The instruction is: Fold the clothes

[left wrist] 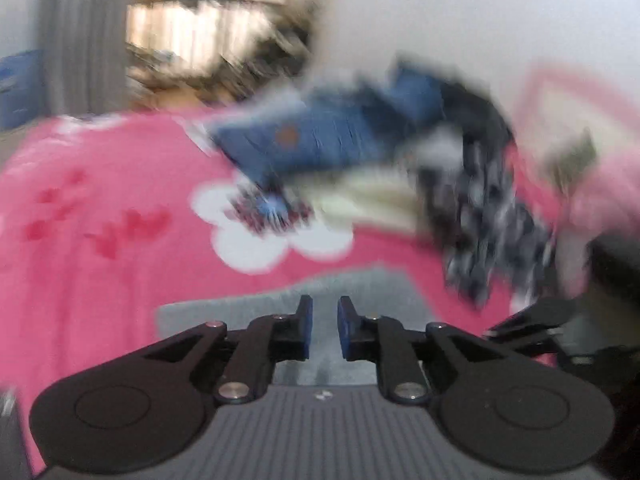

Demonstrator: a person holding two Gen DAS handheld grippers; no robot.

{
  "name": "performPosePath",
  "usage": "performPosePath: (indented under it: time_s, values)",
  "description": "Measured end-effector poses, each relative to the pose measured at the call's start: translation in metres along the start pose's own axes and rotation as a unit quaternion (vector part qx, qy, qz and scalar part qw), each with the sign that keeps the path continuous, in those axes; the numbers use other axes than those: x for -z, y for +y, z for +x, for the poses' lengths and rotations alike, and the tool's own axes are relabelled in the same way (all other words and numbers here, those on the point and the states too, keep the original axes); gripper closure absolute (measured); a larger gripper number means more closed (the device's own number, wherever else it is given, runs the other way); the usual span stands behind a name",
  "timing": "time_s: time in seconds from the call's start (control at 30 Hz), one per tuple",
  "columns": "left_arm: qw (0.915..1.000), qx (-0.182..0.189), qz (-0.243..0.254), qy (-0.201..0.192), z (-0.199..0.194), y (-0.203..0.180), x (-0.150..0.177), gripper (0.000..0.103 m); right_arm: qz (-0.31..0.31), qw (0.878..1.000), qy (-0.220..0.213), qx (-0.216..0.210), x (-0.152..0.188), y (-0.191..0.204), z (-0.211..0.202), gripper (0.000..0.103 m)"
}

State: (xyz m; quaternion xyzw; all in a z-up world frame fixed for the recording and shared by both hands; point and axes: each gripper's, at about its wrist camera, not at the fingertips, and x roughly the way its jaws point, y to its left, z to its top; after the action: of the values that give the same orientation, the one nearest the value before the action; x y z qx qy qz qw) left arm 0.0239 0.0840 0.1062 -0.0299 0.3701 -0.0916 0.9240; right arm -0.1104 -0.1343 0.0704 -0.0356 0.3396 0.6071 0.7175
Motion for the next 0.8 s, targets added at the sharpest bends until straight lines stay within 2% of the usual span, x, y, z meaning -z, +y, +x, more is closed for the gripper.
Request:
performPosePath:
  time_s: [0.03, 0.07, 0.13, 0.17, 0.27, 0.33, 0.4, 0.43, 0.47, 0.5, 0.57, 0.6, 0.67, 0.73, 0.77, 0.8]
  values:
    - [0.9994, -0.030, 0.007, 0.018, 0.022, 0.010, 0.007, 0.100, 0.015, 1.000, 0.007, -0.007, 0.007, 0.003, 0.005, 0.074]
    - [0.9986, -0.046, -0.011, 0.024, 0.042, 0.028, 0.019, 0.100, 0.016, 1.000, 0.013, 0.000, 0.015, 0.008, 0.009, 0.074]
    - [0.9932, -0.061, -0.100, -0.005, 0.060, 0.058, 0.036, 0.100, -0.020, 0.999, 0.004, 0.034, 0.036, 0.025, 0.008, 0.074]
    - [0.9906, -0.073, -0.116, -0.008, 0.065, 0.063, 0.038, 0.100, -0.031, 0.998, 0.000, 0.048, 0.043, 0.031, 0.005, 0.074]
    - [0.9939, -0.094, -0.057, -0.003, 0.071, 0.049, 0.032, 0.100, -0.017, 0.998, 0.001, 0.058, 0.050, 0.036, -0.011, 0.074]
    - [0.9945, -0.098, -0.037, 0.000, 0.065, 0.046, 0.026, 0.099, 0.008, 0.999, 0.006, 0.040, 0.047, 0.029, -0.020, 0.074]
    - [0.9914, -0.118, -0.044, -0.035, 0.039, 0.042, 0.017, 0.096, 0.039, 0.999, 0.008, 0.017, 0.038, 0.017, -0.030, 0.074]
    - [0.9885, -0.131, -0.046, -0.059, 0.023, 0.037, 0.012, 0.096, 0.049, 0.999, -0.008, 0.022, 0.029, 0.010, -0.039, 0.074]
    - [0.9865, -0.137, -0.041, -0.080, 0.005, 0.028, 0.009, 0.092, 0.047, 0.997, -0.036, 0.044, 0.020, 0.006, -0.052, 0.074]
    - [0.9874, -0.126, -0.040, -0.087, -0.010, 0.017, 0.007, 0.089, 0.038, 0.995, -0.063, 0.073, 0.011, 0.002, -0.062, 0.073]
    - [0.9941, -0.062, -0.028, -0.084, -0.035, -0.008, 0.013, 0.080, 0.022, 0.989, -0.100, 0.111, -0.004, -0.011, -0.070, 0.071]
    - [0.9967, -0.034, -0.009, -0.073, -0.040, -0.022, 0.023, 0.080, 0.020, 0.988, -0.101, 0.118, -0.008, -0.019, -0.064, 0.071]
    - [0.9997, -0.002, 0.011, -0.023, -0.034, -0.043, 0.050, 0.080, 0.016, 0.987, -0.081, 0.134, -0.013, -0.033, -0.041, 0.071]
    - [0.9996, 0.000, 0.018, 0.024, -0.018, -0.051, 0.081, 0.084, -0.007, 0.986, -0.032, 0.166, -0.013, -0.035, -0.006, 0.072]
    - [0.9998, -0.007, 0.016, 0.008, -0.018, -0.049, 0.093, 0.093, -0.032, 0.982, -0.008, 0.188, -0.009, -0.034, 0.009, 0.072]
    - [0.9999, -0.009, 0.000, -0.005, -0.022, -0.042, 0.098, 0.095, -0.060, 0.978, -0.005, 0.202, -0.004, -0.031, 0.016, 0.072]
